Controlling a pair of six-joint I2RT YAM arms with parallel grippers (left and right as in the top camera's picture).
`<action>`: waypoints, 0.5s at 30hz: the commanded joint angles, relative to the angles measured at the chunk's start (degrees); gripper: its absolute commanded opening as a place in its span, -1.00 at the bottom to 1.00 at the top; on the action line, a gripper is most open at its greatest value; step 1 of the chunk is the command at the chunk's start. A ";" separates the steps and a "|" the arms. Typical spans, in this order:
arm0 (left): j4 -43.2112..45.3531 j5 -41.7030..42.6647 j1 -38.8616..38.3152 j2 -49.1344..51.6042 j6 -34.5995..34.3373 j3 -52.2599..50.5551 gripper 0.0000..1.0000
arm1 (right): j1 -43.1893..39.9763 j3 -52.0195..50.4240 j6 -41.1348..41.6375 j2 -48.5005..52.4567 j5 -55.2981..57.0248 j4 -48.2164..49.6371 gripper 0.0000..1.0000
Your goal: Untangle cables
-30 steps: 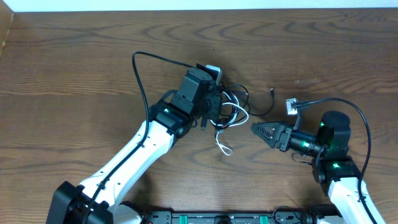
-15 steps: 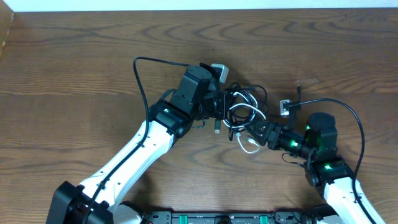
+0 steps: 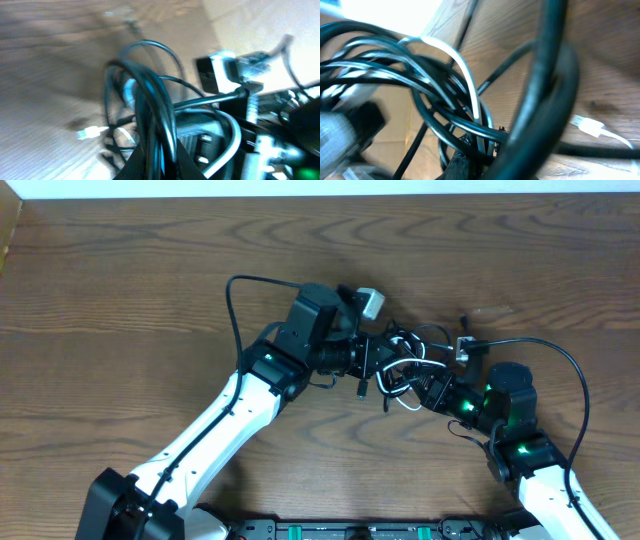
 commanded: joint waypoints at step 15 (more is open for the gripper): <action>2.60 10.12 5.22 -1.03 -0.52 0.46 -0.85 | 0.11 -0.02 -3.21 0.28 29.24 -18.38 -0.97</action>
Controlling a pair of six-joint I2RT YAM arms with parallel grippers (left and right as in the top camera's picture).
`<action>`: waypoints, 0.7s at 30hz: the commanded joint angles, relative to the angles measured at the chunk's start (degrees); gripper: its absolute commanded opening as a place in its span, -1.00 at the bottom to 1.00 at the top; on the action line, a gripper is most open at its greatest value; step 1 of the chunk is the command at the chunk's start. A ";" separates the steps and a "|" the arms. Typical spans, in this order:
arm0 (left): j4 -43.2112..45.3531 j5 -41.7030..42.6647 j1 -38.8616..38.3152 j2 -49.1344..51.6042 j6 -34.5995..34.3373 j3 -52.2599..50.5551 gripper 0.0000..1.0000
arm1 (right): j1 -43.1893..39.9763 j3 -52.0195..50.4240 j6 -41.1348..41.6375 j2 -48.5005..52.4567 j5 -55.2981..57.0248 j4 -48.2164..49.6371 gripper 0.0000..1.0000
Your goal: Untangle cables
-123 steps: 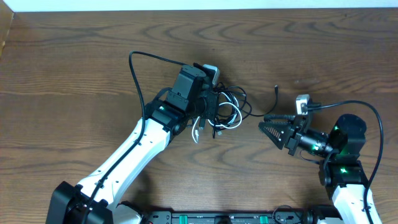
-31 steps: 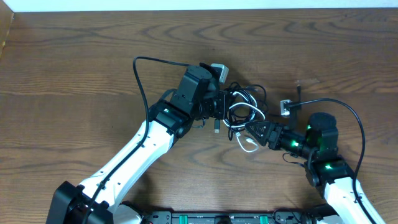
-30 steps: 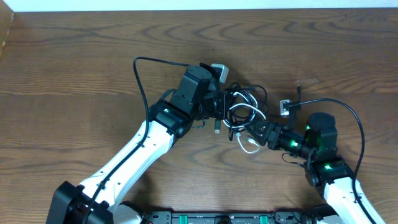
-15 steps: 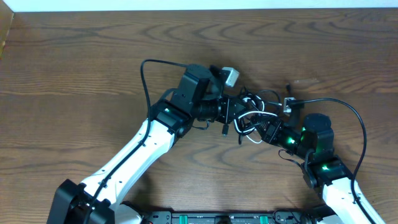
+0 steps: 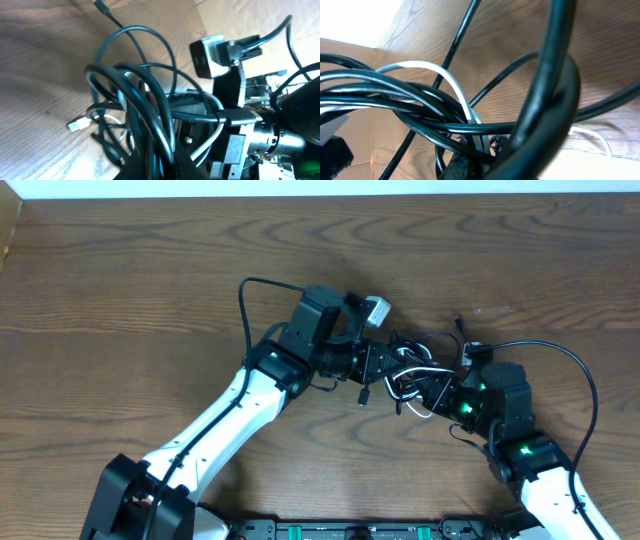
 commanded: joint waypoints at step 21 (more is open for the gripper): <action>1.81 2.78 18.95 -3.56 1.88 1.66 -0.84 | -1.73 -2.93 -2.67 1.84 16.28 -6.19 -0.98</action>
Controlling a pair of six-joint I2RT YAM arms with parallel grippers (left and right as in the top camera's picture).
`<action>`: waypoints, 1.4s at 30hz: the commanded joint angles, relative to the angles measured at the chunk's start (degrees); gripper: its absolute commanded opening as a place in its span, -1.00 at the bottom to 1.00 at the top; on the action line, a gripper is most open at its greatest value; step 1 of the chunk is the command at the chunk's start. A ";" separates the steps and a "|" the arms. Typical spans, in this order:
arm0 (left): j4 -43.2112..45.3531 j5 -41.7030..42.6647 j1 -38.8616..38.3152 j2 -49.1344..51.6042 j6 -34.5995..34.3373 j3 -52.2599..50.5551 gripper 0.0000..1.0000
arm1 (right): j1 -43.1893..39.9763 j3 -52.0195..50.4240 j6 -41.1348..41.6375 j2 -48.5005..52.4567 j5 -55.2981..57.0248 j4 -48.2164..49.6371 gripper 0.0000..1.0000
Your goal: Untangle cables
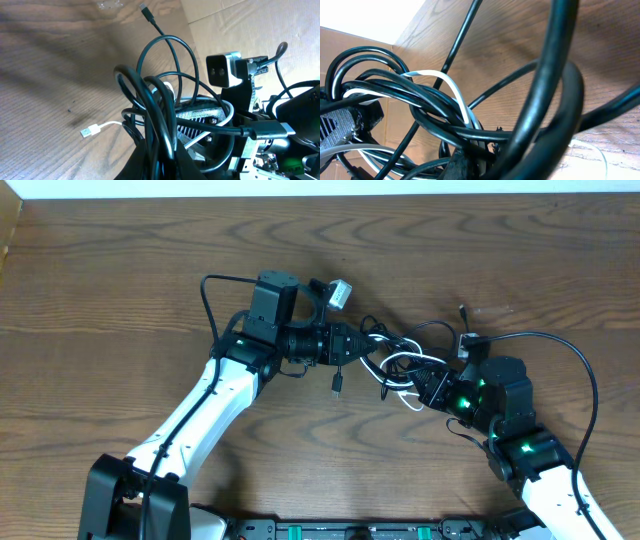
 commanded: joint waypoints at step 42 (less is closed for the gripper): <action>0.57 -10.69 7.56 -3.56 1.33 2.32 -0.85 | -3.04 -5.57 -24.15 1.90 -34.71 1.53 0.08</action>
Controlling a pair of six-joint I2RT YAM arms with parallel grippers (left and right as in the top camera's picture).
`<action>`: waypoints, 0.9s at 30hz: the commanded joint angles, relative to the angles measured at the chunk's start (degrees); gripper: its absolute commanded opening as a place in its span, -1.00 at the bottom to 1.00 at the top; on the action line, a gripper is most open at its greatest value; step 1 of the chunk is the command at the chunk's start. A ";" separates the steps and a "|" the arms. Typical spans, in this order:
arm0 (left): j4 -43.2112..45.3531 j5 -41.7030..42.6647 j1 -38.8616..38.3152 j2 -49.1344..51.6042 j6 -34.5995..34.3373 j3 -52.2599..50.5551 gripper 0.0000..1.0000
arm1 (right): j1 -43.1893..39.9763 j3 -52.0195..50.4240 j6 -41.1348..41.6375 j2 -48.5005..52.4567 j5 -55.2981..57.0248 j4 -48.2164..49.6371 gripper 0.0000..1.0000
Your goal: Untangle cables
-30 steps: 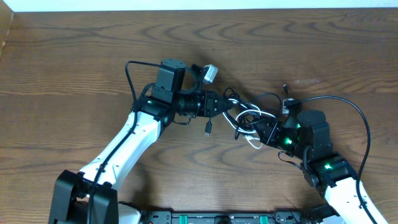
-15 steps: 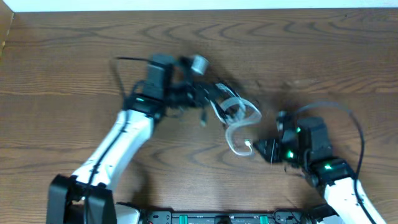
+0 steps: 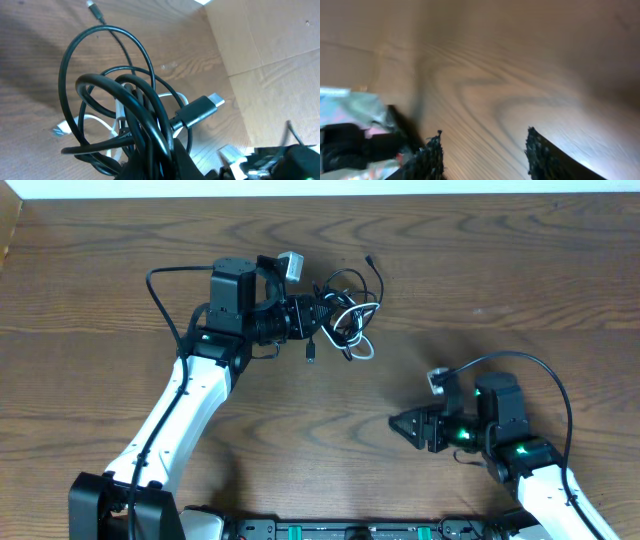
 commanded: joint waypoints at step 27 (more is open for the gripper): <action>-14.49 -16.06 -9.20 -1.16 -49.27 1.62 -0.85 | 5.05 1.01 -1.44 -0.42 0.15 31.12 -0.03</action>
